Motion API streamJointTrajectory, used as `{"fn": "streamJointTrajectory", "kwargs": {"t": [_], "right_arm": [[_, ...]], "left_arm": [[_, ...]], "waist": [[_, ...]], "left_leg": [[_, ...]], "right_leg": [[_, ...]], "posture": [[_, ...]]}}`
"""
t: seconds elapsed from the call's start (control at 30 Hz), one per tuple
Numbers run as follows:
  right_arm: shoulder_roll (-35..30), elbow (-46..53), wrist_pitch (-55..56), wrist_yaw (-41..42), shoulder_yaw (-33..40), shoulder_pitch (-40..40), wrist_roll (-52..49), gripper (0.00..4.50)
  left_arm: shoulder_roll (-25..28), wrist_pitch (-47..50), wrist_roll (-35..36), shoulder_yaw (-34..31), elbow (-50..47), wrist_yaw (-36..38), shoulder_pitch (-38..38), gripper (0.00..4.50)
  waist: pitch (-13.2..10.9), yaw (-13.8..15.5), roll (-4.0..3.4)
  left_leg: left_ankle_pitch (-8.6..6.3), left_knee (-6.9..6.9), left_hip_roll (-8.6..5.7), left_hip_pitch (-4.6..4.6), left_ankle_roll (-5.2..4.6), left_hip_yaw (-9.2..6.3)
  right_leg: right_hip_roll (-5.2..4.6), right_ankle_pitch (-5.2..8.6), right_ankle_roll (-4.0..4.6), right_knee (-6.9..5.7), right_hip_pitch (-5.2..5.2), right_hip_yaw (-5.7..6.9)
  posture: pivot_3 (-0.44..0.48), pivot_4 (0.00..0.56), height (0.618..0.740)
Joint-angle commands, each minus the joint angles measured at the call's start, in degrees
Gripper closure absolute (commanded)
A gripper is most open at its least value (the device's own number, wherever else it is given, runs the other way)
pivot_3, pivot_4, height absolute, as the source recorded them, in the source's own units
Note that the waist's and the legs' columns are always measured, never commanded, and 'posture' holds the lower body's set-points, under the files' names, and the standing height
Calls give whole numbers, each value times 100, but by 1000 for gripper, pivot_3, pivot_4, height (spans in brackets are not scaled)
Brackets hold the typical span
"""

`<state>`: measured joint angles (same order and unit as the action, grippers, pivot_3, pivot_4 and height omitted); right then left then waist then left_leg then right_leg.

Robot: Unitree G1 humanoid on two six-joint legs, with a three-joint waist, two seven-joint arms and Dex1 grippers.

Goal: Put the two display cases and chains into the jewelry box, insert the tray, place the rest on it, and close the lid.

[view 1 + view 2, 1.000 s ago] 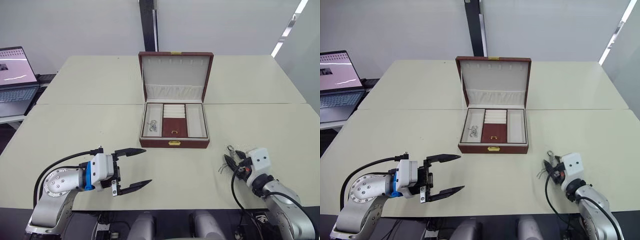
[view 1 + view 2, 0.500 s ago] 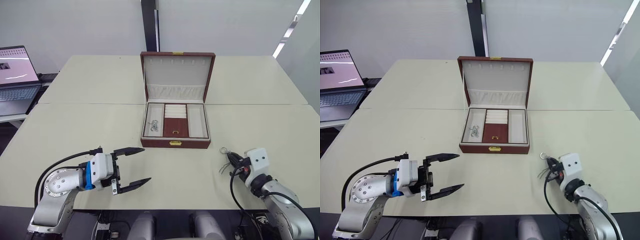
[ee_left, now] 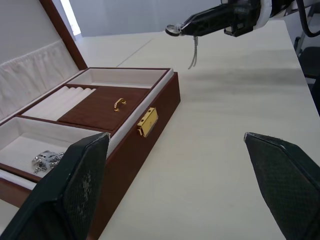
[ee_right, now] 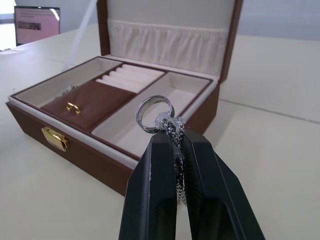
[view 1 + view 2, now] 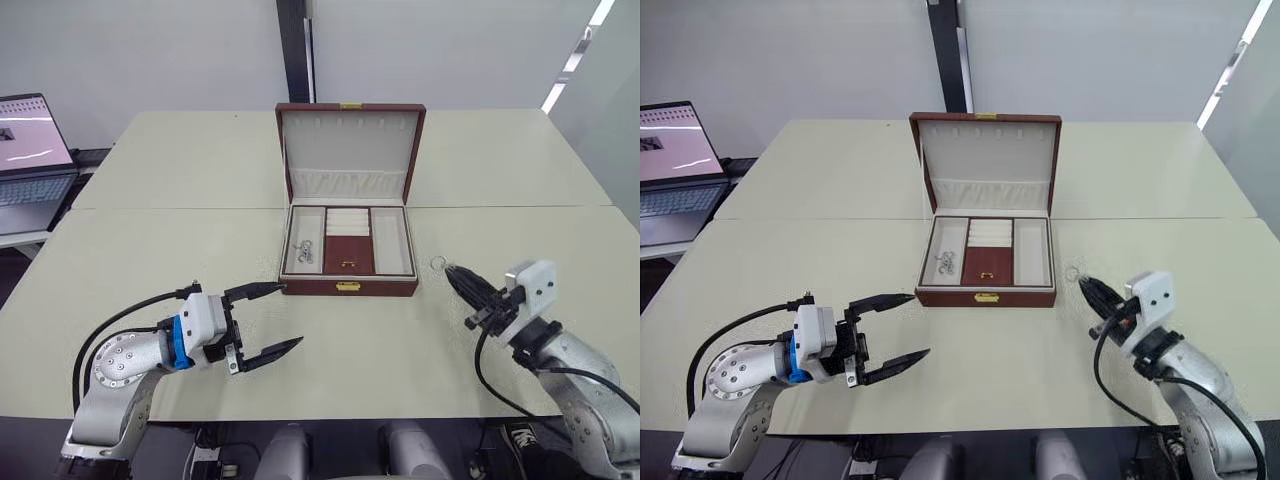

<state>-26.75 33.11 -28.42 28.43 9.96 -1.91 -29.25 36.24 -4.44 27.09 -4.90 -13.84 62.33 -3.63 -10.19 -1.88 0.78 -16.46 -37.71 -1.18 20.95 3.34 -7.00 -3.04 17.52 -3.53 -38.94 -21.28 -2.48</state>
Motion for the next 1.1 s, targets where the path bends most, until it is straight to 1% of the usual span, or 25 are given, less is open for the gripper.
{"fn": "streamJointTrajectory", "kwargs": {"t": [0.03,0.27,0.47,0.67,0.87,1.1], "right_arm": [[-87,126,-350,20,6,642,-455,4498],[-17,-685,-512,98,-298,1964,-436,4498],[131,-1191,-443,87,-511,2640,-251,4498],[232,-1559,-300,143,-744,2839,22,4498],[273,-1835,-182,156,-1029,2808,413,4498],[343,-2096,-61,153,-1130,2741,701,4498]], "left_arm": [[-6,297,181,-115,-429,-285,52,0],[-53,1315,449,-322,-1182,-1312,245,0],[-152,1828,590,-500,-1626,-1922,142,0],[-212,2011,616,-536,-1847,-2131,-3,0],[-191,1920,488,-488,-1900,-2024,-267,0],[-256,1763,415,-502,-1839,-1959,-417,0]], "waist": [[-1,-1,0],[-3,2,1],[-4,0,0],[-4,2,-1],[-6,2,-3],[-7,3,-3]], "left_leg": [[0,0,0,0,0,-1],[0,0,-1,4,0,-4],[0,4,0,6,0,-6],[0,5,-1,6,0,-6],[0,7,-1,7,0,-4],[0,10,-1,6,0,-3]], "right_leg": [[0,0,0,0,-1,0],[-1,0,0,0,-3,1],[-1,0,0,0,-10,-1],[-1,0,0,0,-11,-2],[-1,0,1,1,-12,-2],[-1,1,2,2,-12,-2]], "posture": [[0,150,740],[0,150,740],[0,150,740],[0,150,740],[0,150,740],[0,150,740]]}}
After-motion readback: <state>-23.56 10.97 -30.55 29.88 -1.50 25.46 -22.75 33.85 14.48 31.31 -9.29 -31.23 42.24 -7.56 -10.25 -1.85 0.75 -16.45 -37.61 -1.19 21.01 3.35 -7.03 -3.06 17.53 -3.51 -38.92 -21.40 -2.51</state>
